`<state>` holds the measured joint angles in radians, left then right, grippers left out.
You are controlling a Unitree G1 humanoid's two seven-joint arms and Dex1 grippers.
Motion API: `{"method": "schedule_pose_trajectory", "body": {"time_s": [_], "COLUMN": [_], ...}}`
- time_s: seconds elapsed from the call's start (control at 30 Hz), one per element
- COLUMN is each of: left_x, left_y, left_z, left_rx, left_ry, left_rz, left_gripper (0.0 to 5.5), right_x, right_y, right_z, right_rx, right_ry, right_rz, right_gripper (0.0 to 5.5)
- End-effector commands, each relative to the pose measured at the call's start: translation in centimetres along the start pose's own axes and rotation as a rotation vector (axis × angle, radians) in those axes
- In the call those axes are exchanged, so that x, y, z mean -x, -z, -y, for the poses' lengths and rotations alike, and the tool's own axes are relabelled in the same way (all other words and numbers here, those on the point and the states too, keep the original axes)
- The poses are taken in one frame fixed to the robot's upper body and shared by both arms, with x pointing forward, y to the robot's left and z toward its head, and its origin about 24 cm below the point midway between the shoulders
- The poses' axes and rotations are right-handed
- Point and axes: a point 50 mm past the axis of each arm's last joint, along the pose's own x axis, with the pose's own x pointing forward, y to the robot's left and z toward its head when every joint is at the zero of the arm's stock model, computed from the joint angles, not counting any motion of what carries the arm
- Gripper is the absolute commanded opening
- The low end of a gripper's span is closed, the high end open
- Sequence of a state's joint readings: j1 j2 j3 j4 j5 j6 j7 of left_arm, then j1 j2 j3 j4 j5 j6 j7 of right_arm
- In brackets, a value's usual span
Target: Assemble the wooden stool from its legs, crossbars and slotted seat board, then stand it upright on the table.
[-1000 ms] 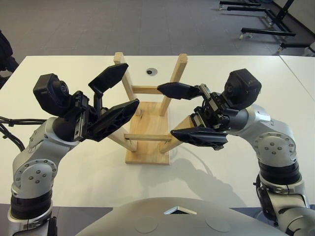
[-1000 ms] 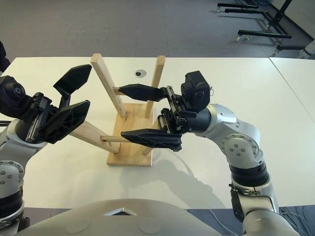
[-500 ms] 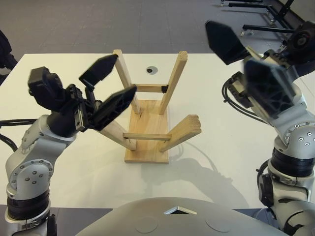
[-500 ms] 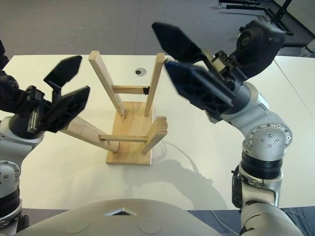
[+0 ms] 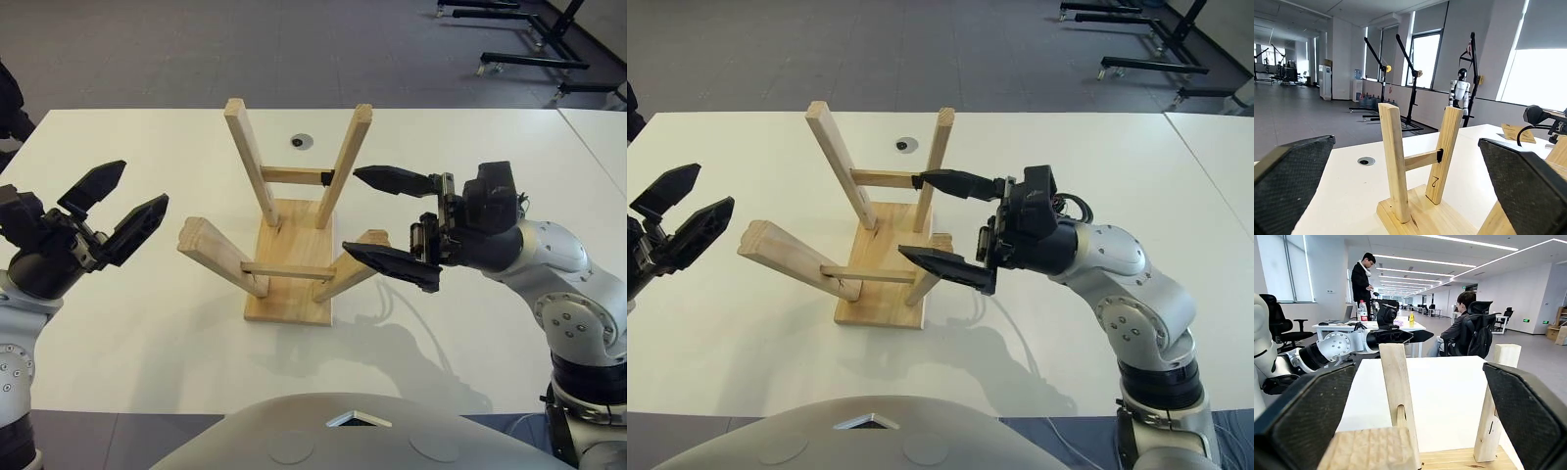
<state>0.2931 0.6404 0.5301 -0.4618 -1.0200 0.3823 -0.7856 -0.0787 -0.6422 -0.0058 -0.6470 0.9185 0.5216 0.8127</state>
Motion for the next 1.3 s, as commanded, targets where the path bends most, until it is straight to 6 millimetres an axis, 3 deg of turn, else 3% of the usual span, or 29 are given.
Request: {"method": "schedule_pose_trajectory", "body": {"time_s": [0.03, 0.23, 0.37, 0.53, 0.7, 0.83, 0.93, 1.13, 1.3], "left_x": [-0.2, -0.7, -1.2, -1.5, -2.5, -2.9, -3.4, -6.5, -8.3], "left_y": [0.4, 0.9, 1.4, 2.2, 5.0, 6.5, 7.0, 8.9, 10.3], "left_z": [0.2, 0.4, 0.3, 0.0, 0.4, 0.4, -1.0, -3.3, -3.3], "left_rx": [-0.016, -0.019, -0.025, -0.048, -0.100, -0.040, -0.051, -0.184, -0.169], "left_ry": [0.002, 0.008, 0.010, 0.001, 0.064, 0.216, 0.247, 0.279, 0.402], "left_rz": [-0.003, -0.005, -0.012, -0.070, -0.218, -0.290, -0.371, -0.460, -0.512], "left_gripper": [5.40, 5.40, 5.40, 5.40, 5.40, 5.40, 5.18, 5.18, 5.18], "right_x": [1.4, 4.1, 6.4, 6.7, 6.8, 9.0, 10.0, 6.1, 4.3], "right_y": [1.1, 0.8, 4.1, 3.0, 2.5, 4.3, 5.8, 9.7, 10.8], "right_z": [1.5, 5.3, 9.4, 11.2, 11.2, 9.8, 8.3, 6.1, 6.1], "right_rx": [0.028, 0.163, 0.292, 0.353, 0.339, 0.256, 0.198, 0.121, 0.079], "right_ry": [0.099, 0.330, 0.603, 0.708, 0.624, 0.411, 0.246, 0.010, -0.027], "right_rz": [-0.100, -0.190, -0.492, -0.454, -0.414, -0.536, -0.605, -0.477, -0.375], "right_gripper": [4.75, 4.75, 4.75, 4.75, 4.75, 4.75, 4.78, 4.78, 4.78]}}
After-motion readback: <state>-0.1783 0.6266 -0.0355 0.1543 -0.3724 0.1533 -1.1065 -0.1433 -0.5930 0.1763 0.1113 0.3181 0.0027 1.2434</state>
